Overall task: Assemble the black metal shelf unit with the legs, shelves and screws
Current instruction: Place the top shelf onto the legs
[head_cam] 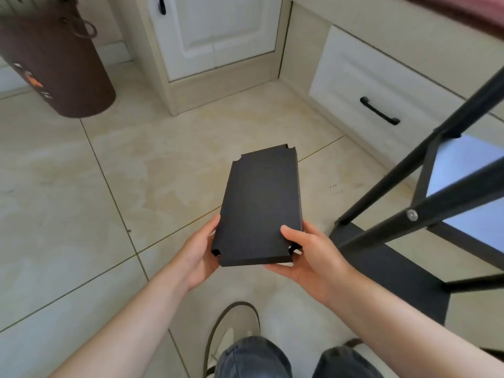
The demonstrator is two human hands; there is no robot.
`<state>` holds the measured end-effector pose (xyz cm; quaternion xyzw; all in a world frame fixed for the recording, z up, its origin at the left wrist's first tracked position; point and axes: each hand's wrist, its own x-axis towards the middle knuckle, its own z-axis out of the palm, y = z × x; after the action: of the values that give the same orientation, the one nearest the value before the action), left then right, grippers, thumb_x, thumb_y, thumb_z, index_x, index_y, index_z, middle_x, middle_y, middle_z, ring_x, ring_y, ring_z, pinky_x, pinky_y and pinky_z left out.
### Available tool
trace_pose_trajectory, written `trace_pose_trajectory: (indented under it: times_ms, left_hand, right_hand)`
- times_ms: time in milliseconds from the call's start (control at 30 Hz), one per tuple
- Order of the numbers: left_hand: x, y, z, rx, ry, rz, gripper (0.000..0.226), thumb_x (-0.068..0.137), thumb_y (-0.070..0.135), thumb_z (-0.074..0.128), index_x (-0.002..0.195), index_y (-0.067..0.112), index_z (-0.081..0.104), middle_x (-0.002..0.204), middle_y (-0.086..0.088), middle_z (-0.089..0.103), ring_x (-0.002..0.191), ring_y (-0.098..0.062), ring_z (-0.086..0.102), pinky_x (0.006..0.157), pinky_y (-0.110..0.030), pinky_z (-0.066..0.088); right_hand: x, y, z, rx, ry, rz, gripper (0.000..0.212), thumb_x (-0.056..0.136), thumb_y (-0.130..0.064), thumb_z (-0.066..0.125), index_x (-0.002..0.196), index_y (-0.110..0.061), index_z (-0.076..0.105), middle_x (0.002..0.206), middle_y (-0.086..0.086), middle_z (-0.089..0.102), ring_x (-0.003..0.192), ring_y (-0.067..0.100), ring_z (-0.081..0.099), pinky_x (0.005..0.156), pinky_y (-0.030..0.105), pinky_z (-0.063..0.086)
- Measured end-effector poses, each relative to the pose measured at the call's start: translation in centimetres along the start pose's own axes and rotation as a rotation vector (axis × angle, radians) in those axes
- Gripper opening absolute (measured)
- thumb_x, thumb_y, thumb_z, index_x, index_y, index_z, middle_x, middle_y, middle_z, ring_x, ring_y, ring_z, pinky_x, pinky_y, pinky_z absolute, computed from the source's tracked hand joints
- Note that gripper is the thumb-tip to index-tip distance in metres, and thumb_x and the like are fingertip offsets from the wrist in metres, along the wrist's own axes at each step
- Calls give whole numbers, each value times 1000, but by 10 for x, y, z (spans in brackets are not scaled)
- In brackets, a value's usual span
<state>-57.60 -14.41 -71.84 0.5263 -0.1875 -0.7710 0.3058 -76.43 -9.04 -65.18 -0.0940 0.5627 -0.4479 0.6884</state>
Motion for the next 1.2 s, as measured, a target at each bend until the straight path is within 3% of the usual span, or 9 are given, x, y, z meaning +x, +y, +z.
trace_pose_trajectory:
  times_ms: [67, 233, 467, 733, 833, 933, 1067, 1200]
  left_hand:
    - [-22, 12, 6, -2, -31, 19, 41, 104, 47, 44, 128, 21, 65, 120, 2, 74, 105, -15, 72, 99, -38, 51]
    - [-90, 48, 39, -7, -107, 129, 37, 101, 46, 48, 122, 22, 66, 119, 2, 74, 102, -16, 74, 105, -41, 44]
    - [-189, 88, 89, -78, -206, 276, 38, 95, 36, 55, 128, 17, 65, 125, -1, 72, 116, -21, 68, 95, -41, 51]
    - [-248, 98, 134, -135, -353, 360, 34, 98, 30, 52, 124, 13, 65, 120, -3, 74, 102, -17, 74, 73, -33, 63]
    - [-264, 104, 151, -146, -362, 399, 35, 94, 29, 55, 124, 13, 66, 122, -3, 73, 107, -18, 72, 79, -33, 62]
    - [-280, 115, 168, -184, -388, 476, 27, 101, 20, 50, 119, 12, 67, 121, -4, 73, 112, -19, 69, 87, -35, 59]
    - [-300, 133, 197, -193, -429, 557, 30, 101, 18, 49, 127, 10, 64, 128, -4, 70, 120, -19, 66, 101, -37, 52]
    - [-322, 142, 234, -195, -470, 625, 30, 101, 16, 50, 126, 7, 63, 127, -6, 70, 119, -19, 67, 103, -35, 52]
  right_hand:
    - [-25, -8, 5, -41, -45, -39, 29, 99, -9, 55, 122, -24, 61, 119, 4, 67, 110, 29, 64, 84, 54, 58]
    - [-90, -45, 19, -185, -110, -249, 36, 97, -8, 57, 128, -27, 59, 121, 0, 68, 112, 28, 64, 83, 53, 59]
    - [-197, -102, 31, -364, -113, -578, 30, 97, -10, 58, 117, -32, 62, 112, -8, 73, 103, 17, 70, 83, 43, 60]
    - [-261, -134, 31, -219, 3, -606, 30, 95, -9, 62, 125, -11, 62, 113, 6, 72, 102, 24, 70, 83, 47, 60]
    - [-281, -149, 28, -128, -29, -607, 23, 96, -8, 60, 118, -4, 62, 112, 12, 71, 103, 26, 69, 87, 50, 58]
    - [-303, -163, 22, -65, -86, -633, 14, 96, -5, 57, 109, -3, 63, 101, 11, 71, 92, 25, 70, 82, 43, 60]
    - [-330, -184, 13, 4, -130, -707, 19, 96, -2, 56, 114, 0, 60, 119, 19, 69, 99, 28, 70, 86, 39, 59]
    - [-353, -202, 4, -42, -163, -748, 24, 97, -5, 55, 120, 1, 62, 116, 17, 71, 105, 30, 70, 91, 38, 58]
